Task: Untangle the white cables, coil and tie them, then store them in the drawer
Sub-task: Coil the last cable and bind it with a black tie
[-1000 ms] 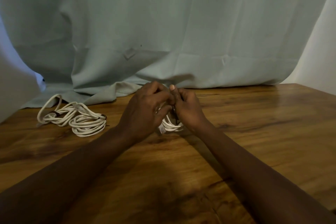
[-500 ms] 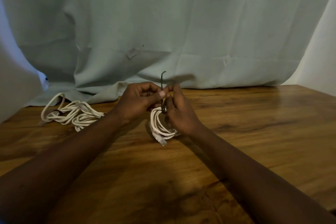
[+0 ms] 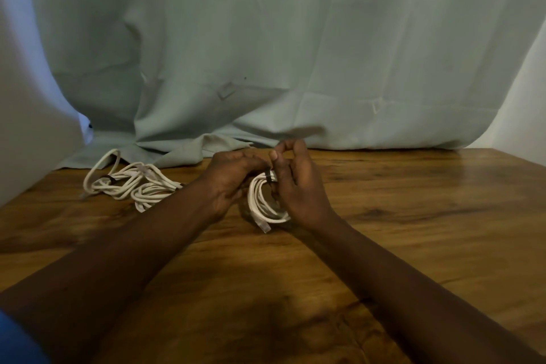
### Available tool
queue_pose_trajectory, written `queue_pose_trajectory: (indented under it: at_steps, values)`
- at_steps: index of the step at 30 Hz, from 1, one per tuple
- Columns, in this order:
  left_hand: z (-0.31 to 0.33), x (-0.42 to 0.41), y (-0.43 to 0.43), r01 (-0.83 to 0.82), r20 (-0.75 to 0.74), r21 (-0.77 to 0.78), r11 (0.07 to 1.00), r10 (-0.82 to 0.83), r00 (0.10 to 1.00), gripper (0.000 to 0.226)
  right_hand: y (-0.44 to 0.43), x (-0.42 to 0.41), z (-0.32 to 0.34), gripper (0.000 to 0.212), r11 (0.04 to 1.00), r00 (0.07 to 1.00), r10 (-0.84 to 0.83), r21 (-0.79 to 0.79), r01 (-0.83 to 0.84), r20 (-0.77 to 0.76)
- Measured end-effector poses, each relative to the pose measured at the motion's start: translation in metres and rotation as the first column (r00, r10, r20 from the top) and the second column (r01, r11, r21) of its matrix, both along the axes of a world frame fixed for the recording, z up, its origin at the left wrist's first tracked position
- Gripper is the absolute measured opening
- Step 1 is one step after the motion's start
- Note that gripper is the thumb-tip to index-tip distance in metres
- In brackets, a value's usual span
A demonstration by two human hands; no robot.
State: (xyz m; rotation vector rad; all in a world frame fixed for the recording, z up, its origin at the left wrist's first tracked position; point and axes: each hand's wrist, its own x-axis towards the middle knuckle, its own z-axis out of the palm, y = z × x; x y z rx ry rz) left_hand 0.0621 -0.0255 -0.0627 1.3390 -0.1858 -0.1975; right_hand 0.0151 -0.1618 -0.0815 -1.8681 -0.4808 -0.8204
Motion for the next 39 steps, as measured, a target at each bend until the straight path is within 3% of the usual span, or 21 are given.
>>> queue_pose_trajectory:
  at_steps: [7,10,13,16,21,33,39]
  values:
    - [0.0,-0.005,-0.003,0.212,0.009,0.089,0.973,-0.214,0.977,0.069,-0.007,0.006,0.004,0.034,0.99,0.988,-0.143,0.003,0.143,0.056]
    - [0.0,-0.006,-0.001,0.261,-0.008,0.053,0.964,-0.261,0.965,0.034,-0.015,0.01,0.005,0.036,0.971,0.969,-0.238,0.026,0.237,0.068]
    - [0.001,-0.011,0.0,0.317,0.068,0.118,0.941,-0.326,0.943,0.023,-0.028,0.015,0.005,0.037,0.967,0.967,-0.252,0.056,0.25,0.025]
    - [-0.004,-0.014,-0.01,0.206,0.203,0.199,0.958,-0.246,0.948,0.019,-0.031,0.018,0.005,0.037,0.962,0.962,-0.271,0.026,0.271,0.014]
    - [-0.01,-0.021,-0.023,0.09,0.326,0.17,0.981,-0.143,0.935,0.046,-0.028,0.017,0.006,0.042,0.941,0.943,-0.328,-0.066,0.331,0.059]
    - [-0.008,-0.019,-0.022,0.021,0.344,0.198,0.98,-0.09,0.935,0.024,-0.028,0.015,0.008,0.042,0.914,0.933,-0.321,-0.208,0.35,0.161]
    - [-0.008,-0.019,-0.024,-0.006,0.362,0.261,0.965,-0.092,0.928,0.032,-0.028,0.014,0.007,0.036,0.886,0.942,-0.286,-0.325,0.329,0.174]
